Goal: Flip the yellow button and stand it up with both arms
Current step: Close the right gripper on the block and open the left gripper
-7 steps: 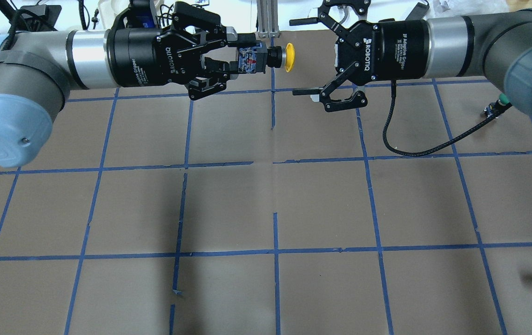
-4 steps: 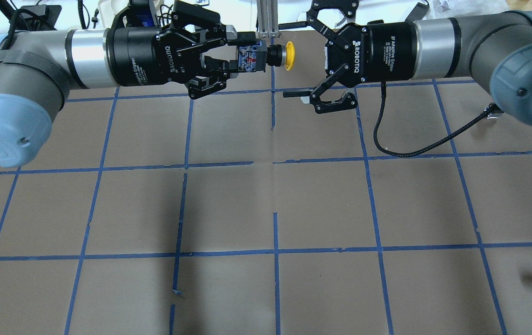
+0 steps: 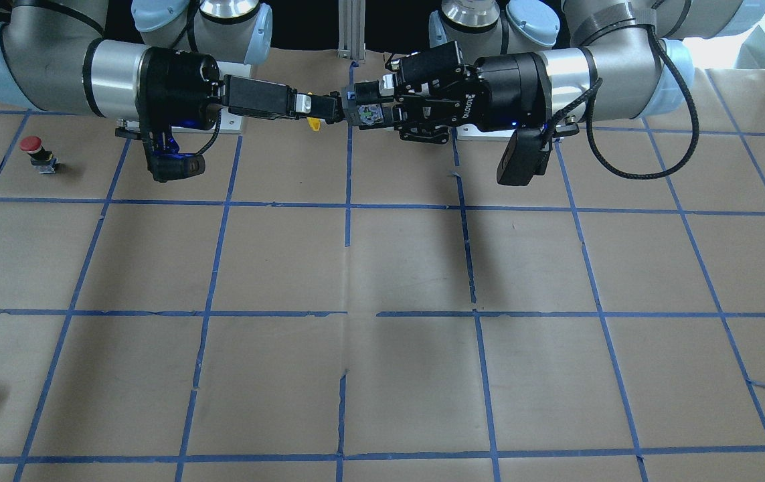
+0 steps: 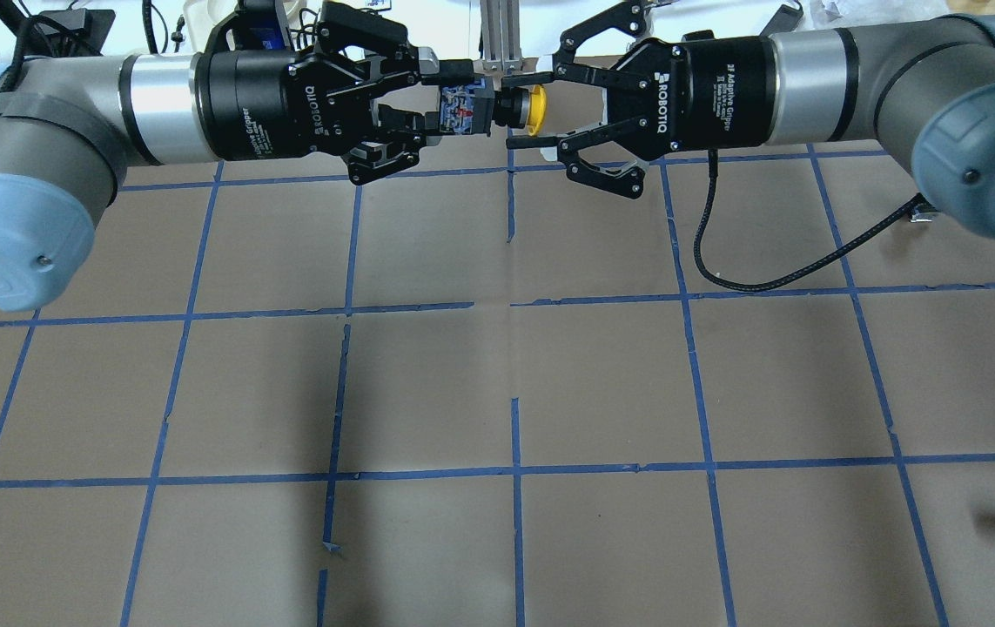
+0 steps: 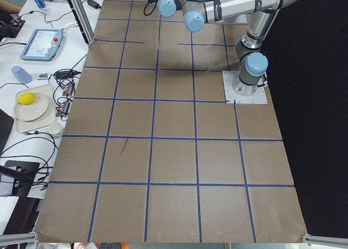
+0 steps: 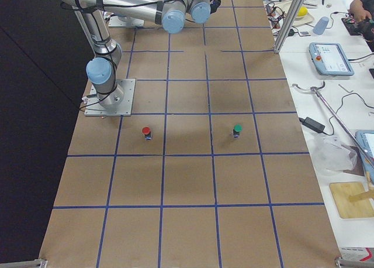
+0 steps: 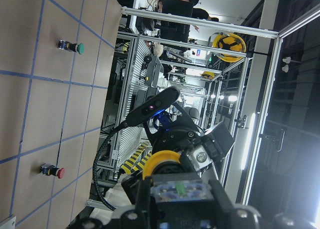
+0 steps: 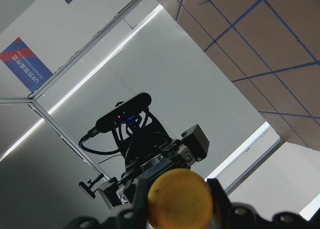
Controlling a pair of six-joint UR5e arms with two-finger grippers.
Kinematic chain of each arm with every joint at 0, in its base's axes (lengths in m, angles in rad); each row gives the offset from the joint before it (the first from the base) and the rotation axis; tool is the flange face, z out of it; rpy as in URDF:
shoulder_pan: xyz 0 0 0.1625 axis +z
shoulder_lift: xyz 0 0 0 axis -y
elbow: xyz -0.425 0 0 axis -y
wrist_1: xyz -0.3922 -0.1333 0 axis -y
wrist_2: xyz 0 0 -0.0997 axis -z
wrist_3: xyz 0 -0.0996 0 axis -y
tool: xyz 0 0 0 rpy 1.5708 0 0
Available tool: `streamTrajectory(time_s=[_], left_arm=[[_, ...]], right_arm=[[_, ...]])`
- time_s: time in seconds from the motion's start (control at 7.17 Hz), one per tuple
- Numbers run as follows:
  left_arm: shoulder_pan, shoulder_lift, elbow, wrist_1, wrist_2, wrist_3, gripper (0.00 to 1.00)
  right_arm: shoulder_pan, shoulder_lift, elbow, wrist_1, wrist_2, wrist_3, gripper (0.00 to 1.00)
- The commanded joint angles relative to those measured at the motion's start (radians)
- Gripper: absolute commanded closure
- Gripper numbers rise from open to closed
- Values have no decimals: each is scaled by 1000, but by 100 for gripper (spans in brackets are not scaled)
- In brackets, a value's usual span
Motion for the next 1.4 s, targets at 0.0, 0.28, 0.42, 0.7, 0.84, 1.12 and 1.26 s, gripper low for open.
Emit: streamTrajectory(time_s=[0.0,0.28,0.42,0.7,0.84,1.12,1.26], left_arm=[[0,0,3,0,6,-6,48],[0,0,16,0,8,-43,16],[2,4,19,0,31,-44,16],[31,14,35,8,181,-47,14],[43,11,56,8,259,-50,14],[53,8,85,8,426,-50,14],[57,6,99,8,515,-49,14]], right_arm=[[0,0,-4,0,2,3,75],[0,-1,-7,0,2,3,75],[-2,2,-9,-2,-3,4,75],[-21,0,-28,-28,-27,6,75],[-41,-1,-59,-90,-157,0,74],[-43,-3,-81,-170,-443,-31,74],[-37,-5,-82,-181,-588,-118,74]])
